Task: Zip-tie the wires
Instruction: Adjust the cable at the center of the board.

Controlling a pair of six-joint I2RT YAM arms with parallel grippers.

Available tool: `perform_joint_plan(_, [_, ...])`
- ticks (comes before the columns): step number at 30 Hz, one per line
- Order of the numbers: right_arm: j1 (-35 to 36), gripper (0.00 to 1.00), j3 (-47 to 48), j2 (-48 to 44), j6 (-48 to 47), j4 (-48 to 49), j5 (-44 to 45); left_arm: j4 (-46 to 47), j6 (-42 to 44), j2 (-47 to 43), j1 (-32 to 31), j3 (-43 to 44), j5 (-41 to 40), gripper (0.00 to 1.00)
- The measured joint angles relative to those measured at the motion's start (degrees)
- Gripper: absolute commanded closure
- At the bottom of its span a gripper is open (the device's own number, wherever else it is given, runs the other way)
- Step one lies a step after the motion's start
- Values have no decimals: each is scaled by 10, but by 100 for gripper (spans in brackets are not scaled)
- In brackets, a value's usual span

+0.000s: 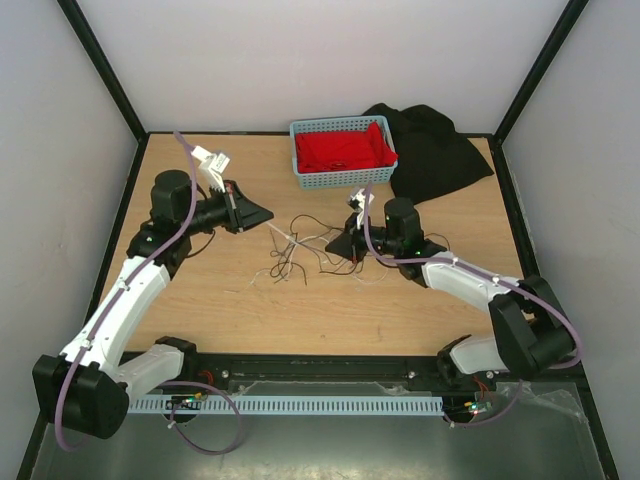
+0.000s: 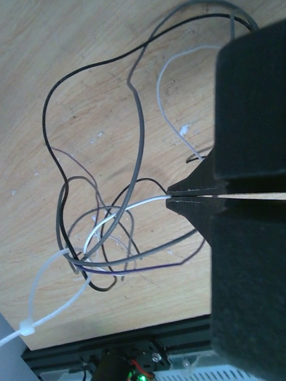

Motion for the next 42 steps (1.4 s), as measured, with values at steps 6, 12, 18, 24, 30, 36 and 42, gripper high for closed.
perform_joint_plan(6, [-3, 100, 19, -11, 2, -45, -20, -7, 2, -5, 1, 0, -1, 100])
perform_joint_plan(12, [-15, 100, 41, -54, -4, -86, -4, -19, 5, -20, 7, 0, -5, 100])
perform_joint_plan(18, [-33, 100, 42, -81, -3, -102, -3, -31, 12, -28, 14, 0, -10, 100])
perform_joint_plan(24, [-38, 100, 49, -83, 2, -105, -61, -39, 17, -30, 19, 0, -18, 100])
perform_joint_plan(30, [-38, 100, 75, -83, 4, -109, -88, -47, 19, -30, 21, 0, -21, 100])
perform_joint_plan(36, [-39, 100, 76, -94, 19, -108, -92, -47, 23, -35, 24, 0, -22, 100])
perform_joint_plan(42, [-43, 100, 76, -108, 29, -107, -85, -53, 24, -36, 29, 0, -23, 100])
